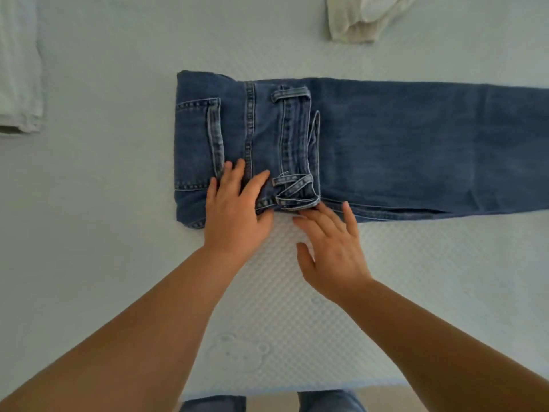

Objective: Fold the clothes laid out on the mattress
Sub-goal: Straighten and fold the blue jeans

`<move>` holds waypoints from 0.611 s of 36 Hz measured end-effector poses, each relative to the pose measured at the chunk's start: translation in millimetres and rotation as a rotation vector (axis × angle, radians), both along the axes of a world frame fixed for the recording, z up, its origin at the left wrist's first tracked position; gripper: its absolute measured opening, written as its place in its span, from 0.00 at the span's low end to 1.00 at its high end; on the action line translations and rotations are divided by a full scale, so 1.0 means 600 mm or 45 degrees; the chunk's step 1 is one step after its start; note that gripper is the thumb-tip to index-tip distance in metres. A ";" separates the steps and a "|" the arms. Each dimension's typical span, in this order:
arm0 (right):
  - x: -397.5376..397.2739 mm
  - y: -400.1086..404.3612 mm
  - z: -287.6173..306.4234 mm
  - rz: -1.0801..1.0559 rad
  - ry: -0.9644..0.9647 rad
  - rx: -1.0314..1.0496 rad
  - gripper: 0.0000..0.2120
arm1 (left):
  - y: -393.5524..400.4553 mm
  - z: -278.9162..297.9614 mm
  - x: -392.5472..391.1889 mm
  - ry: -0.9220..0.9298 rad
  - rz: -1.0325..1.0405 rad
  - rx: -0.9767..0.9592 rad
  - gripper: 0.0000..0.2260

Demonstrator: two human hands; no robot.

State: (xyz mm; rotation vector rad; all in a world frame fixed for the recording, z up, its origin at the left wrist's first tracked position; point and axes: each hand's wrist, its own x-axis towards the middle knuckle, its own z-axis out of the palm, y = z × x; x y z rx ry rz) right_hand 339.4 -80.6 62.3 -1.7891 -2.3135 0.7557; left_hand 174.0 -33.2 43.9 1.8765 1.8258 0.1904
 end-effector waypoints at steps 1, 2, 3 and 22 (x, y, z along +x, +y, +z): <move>0.013 -0.006 0.001 -0.044 0.006 -0.003 0.22 | -0.004 0.003 0.007 0.036 -0.032 0.011 0.31; 0.026 -0.010 0.002 -0.087 0.007 -0.011 0.23 | -0.006 0.007 0.016 0.059 -0.074 0.024 0.33; 0.037 -0.012 0.002 -0.127 0.002 -0.031 0.24 | -0.006 0.010 0.026 0.063 -0.124 0.040 0.34; 0.171 -0.008 0.012 -1.151 0.496 -0.317 0.10 | 0.010 0.014 0.137 0.229 -0.279 -0.166 0.28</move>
